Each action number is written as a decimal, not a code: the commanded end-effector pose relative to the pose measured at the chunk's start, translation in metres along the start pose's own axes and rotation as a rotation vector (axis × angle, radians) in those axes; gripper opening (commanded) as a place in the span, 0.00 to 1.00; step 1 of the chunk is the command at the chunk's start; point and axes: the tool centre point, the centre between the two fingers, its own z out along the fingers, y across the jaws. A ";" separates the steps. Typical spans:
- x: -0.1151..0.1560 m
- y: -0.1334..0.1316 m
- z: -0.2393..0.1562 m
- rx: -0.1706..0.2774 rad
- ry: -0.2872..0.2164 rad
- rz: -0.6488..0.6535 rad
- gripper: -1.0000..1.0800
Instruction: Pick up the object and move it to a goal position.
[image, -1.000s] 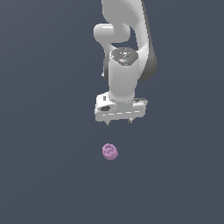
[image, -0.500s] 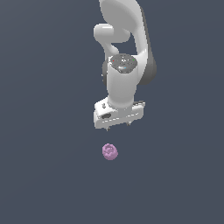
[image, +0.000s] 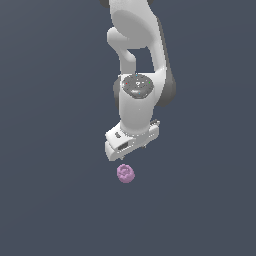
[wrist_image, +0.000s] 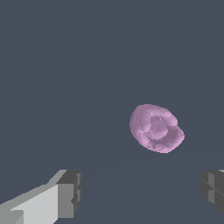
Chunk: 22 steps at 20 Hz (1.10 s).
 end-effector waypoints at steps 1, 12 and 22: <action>0.003 0.005 0.005 0.002 -0.003 -0.066 0.96; 0.016 0.028 0.027 0.013 -0.012 -0.346 0.96; 0.021 0.043 0.042 0.023 -0.013 -0.524 0.96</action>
